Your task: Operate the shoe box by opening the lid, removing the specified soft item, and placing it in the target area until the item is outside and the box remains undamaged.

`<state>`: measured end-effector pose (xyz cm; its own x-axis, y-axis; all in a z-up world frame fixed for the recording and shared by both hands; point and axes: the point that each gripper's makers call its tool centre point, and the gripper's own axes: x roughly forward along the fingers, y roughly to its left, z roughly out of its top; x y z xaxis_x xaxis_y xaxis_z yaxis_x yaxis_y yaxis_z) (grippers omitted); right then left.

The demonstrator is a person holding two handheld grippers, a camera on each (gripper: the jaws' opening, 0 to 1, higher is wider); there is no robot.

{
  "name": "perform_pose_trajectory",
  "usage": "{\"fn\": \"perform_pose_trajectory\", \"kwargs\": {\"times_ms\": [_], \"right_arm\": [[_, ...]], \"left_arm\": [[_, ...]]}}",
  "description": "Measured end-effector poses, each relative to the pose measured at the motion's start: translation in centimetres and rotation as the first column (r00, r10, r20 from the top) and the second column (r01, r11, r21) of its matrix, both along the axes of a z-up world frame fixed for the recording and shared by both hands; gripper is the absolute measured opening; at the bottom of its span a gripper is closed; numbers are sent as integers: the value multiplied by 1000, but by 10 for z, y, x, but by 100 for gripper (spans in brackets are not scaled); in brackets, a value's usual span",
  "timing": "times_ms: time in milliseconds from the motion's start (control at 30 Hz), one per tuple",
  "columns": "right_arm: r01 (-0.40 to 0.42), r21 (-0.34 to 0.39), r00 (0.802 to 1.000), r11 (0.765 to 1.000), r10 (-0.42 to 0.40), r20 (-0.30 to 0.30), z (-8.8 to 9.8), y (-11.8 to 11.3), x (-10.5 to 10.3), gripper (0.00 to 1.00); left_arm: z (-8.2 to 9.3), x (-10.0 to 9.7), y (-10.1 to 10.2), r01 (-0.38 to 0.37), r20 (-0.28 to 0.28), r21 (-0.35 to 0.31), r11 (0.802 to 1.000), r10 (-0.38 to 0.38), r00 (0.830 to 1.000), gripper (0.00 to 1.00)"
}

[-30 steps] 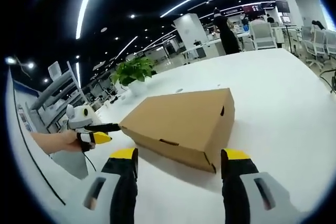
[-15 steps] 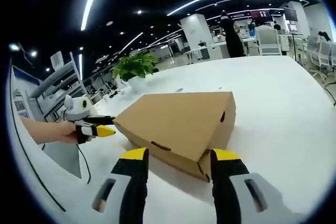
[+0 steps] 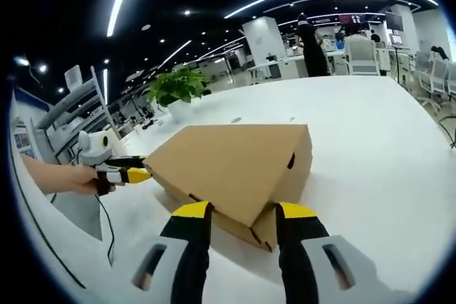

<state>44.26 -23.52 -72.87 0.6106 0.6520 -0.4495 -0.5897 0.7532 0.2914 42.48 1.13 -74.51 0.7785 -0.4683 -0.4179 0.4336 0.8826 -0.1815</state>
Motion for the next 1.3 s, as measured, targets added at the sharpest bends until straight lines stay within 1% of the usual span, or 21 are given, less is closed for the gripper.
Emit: {"fn": "perform_pose_trajectory", "kwargs": {"times_ms": [67, 100, 233, 433, 767, 1100, 1300], "right_arm": [[7, 1, 1000, 1000, -7, 3, 0, 1, 0, 34], [11, 2, 1000, 1000, -11, 3, 0, 1, 0, 34], [15, 2, 1000, 1000, -15, 1, 0, 1, 0, 34], [23, 7, 999, 1000, -23, -24, 1, 0, 1, 33], [32, 23, 998, 999, -30, -49, 3, -2, 1, 30], [36, 22, 998, 999, -35, -49, 4, -2, 1, 29], [45, 33, 997, 998, -42, -67, 4, -4, 3, 28]], "left_arm": [[-1, -1, 1, -18, -7, -25, 1000, 18, 1000, 45], [-2, -1, 0, -37, -22, -52, 998, 35, 999, 44], [-1, -2, 0, -38, -12, -45, 998, 37, 999, 44], [-1, -1, 0, -30, -32, -38, 999, 28, 999, 43], [-1, -1, 0, -29, -32, -50, 998, 27, 999, 43], [0, -2, -1, -25, -48, -44, 999, 23, 999, 43], [2, -1, 0, -25, -58, -41, 999, 22, 998, 43]]}}
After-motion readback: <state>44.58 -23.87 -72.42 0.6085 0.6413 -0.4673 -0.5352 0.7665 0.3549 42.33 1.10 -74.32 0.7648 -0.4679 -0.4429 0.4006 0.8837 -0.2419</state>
